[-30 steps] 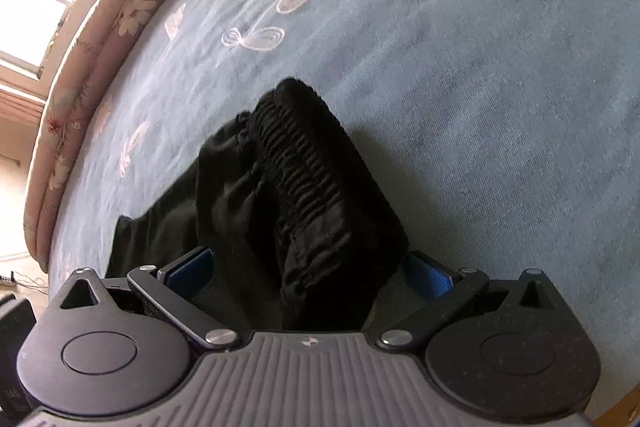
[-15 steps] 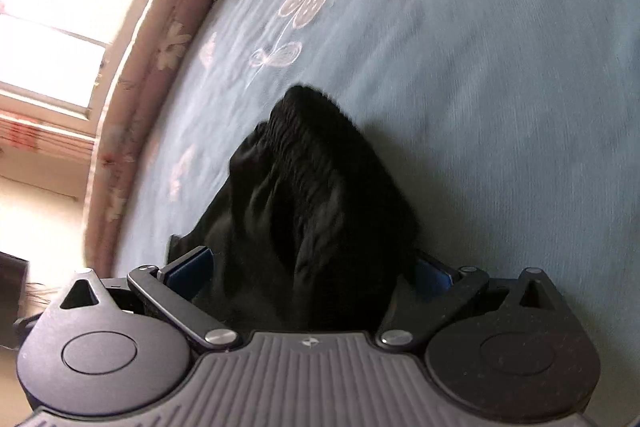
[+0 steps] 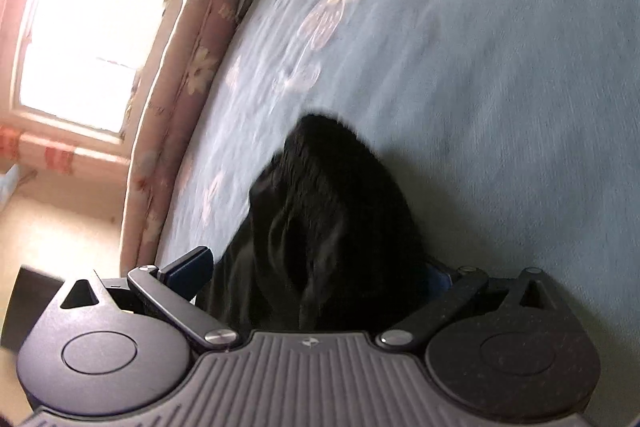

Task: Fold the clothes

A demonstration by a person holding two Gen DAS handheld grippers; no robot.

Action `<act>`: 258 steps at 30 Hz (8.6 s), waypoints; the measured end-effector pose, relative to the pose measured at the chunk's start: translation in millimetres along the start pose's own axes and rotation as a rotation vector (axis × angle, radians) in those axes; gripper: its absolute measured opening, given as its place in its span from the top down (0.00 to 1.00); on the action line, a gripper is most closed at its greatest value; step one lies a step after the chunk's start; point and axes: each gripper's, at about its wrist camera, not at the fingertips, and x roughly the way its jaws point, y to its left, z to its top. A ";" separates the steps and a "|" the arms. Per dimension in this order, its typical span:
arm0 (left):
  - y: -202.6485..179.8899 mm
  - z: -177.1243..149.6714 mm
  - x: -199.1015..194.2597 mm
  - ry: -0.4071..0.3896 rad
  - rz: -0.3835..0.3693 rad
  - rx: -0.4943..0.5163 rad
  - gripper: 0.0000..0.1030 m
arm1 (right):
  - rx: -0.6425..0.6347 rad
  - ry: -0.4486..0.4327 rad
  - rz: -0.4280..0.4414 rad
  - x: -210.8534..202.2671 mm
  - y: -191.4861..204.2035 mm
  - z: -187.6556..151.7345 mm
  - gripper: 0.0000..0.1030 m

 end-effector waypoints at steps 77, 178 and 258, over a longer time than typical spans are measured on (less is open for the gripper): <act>35.7 -16.5 -19.6 -0.100 -0.177 -0.107 0.01 | -0.358 0.089 -0.318 30.3 44.7 -2.3 0.55; 223.8 -257.8 -281.4 -0.544 0.526 -0.838 0.01 | -0.775 0.559 0.035 182.9 413.7 -216.1 0.64; 223.1 -174.8 -274.9 -0.581 0.328 -0.724 0.71 | -1.816 0.001 -0.366 105.3 235.3 -384.9 0.07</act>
